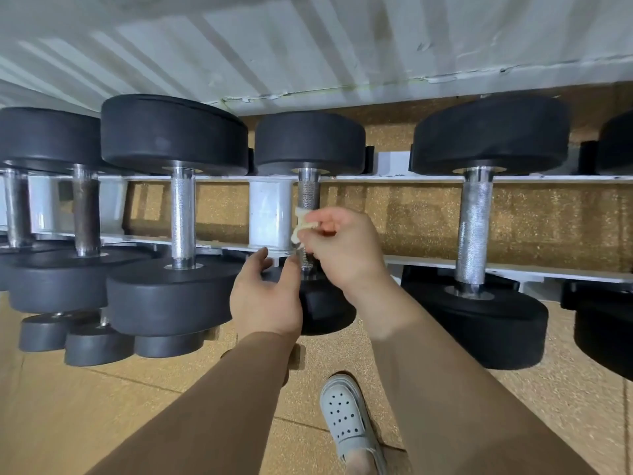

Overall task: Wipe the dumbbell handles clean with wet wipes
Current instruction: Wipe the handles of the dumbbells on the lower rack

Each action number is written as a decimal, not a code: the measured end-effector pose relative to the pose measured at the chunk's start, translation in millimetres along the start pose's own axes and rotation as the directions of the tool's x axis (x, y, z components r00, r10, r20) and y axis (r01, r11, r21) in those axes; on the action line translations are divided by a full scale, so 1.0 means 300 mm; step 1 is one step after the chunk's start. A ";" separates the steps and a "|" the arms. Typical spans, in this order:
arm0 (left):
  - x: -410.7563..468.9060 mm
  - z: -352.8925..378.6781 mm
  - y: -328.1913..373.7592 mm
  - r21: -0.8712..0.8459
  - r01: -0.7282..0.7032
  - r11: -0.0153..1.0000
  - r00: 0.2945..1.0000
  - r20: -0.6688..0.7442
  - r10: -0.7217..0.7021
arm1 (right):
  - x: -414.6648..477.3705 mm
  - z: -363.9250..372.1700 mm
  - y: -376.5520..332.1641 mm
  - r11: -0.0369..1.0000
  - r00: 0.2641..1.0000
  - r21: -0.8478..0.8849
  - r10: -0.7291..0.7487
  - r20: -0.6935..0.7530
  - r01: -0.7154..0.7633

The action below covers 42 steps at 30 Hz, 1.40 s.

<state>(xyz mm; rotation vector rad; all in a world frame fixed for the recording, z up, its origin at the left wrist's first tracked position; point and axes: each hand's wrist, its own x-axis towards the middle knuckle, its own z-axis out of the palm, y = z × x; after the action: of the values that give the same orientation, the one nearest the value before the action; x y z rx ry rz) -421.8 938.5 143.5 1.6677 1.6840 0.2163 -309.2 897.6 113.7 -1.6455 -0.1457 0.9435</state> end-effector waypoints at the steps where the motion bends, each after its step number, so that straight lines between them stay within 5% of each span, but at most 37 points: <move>1: 0.003 0.000 -0.003 0.004 0.004 1.000 1.000 0.001 -0.004 | 0.017 0.002 -0.009 0.999 0.999 -0.019 -0.044 -0.032 0.044; 6: 0.012 -0.003 -0.013 0.001 0.014 1.000 1.000 0.020 -0.014 | 0.074 0.019 -0.053 0.984 0.971 -0.065 -0.177 -0.164 0.168; 11: 0.012 -0.004 -0.019 0.008 0.003 1.000 1.000 0.025 -0.003 | -0.002 -0.026 0.005 0.983 0.994 -0.180 0.043 0.099 -0.025; 15: 0.007 -0.008 -0.016 -0.011 0.007 1.000 0.999 0.037 -0.006 | -0.002 -0.033 -0.012 0.977 0.972 0.061 0.197 0.125 -0.206; 19: 0.018 -0.015 -0.015 -0.017 0.014 1.000 0.999 0.051 -0.013 | 0.094 0.004 -0.061 0.971 0.991 0.205 0.132 -0.023 -0.125; 26: 0.020 -0.024 -0.001 -0.029 0.045 0.999 0.997 0.058 -0.043 | -0.041 -0.038 0.038 0.987 0.977 -0.154 0.082 0.198 -0.052; 32: 0.015 -0.027 0.002 -0.034 0.044 0.998 0.997 0.062 -0.042 | 0.076 0.017 -0.025 0.998 0.996 0.057 -0.030 -0.089 0.035; 35: 0.019 -0.025 -0.004 -0.045 0.042 0.998 0.997 0.059 -0.039 | 0.109 0.021 -0.067 0.986 0.969 -0.052 -0.164 -0.188 0.156; 42: 0.009 -0.027 -0.011 -0.021 -0.003 1.000 0.999 0.052 0.004 | -0.049 -0.017 0.001 0.869 0.973 -0.439 -0.196 0.119 0.228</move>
<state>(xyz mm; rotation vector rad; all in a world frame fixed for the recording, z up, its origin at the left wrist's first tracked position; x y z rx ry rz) -428.9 943.5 146.3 1.6468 1.6354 0.1904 -316.0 885.4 120.8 -1.9701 -0.6236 0.8362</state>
